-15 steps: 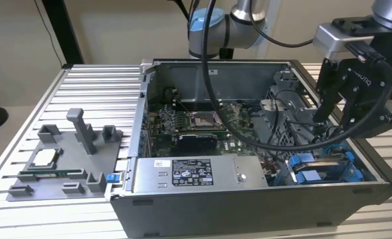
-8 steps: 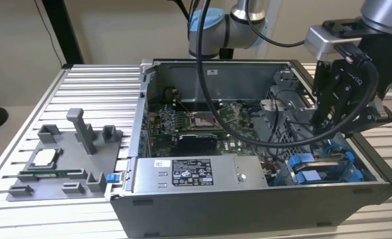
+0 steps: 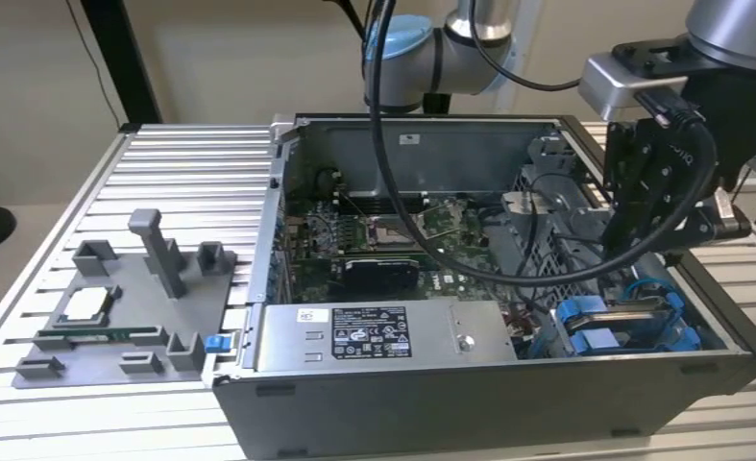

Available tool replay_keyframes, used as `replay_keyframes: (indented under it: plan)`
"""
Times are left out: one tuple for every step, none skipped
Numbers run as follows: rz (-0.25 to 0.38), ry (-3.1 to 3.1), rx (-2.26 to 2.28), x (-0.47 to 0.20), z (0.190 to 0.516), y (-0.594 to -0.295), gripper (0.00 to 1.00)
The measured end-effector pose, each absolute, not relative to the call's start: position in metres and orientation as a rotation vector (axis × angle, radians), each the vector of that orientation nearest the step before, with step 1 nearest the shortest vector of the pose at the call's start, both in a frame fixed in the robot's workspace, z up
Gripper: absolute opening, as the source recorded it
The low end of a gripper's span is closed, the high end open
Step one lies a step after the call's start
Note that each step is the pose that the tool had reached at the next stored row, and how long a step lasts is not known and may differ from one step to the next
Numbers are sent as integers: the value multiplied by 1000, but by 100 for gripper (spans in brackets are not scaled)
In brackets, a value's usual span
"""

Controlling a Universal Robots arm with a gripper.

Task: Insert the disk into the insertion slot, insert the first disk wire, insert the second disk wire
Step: 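Insert the first disk wire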

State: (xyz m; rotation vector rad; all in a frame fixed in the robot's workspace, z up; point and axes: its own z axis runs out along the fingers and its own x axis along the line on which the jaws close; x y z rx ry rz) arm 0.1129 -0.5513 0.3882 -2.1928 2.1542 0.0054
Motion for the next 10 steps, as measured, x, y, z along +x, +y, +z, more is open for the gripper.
replay_keyframes:
  plan:
    - [3, 2152, -2190, 111, 388, -551, 100]
    - [0, 2149, -2188, 110, 388, -551, 100]
    - [-2, 2147, -2185, 109, 388, -551, 100]
    - [-4, 2144, -2182, 108, 387, -551, 100]
    - [-6, 2141, -2179, 108, 387, -551, 100]
    - [-8, 2138, -2176, 108, 387, -551, 100]
    - [-7, 2135, -2173, 108, 387, -551, 100]
    - [-5, 2133, -2172, 108, 387, -551, 0]
    - [-5, 2133, -2171, 108, 386, -551, 0]
    - [-5, 2133, -2171, 108, 386, -551, 0]
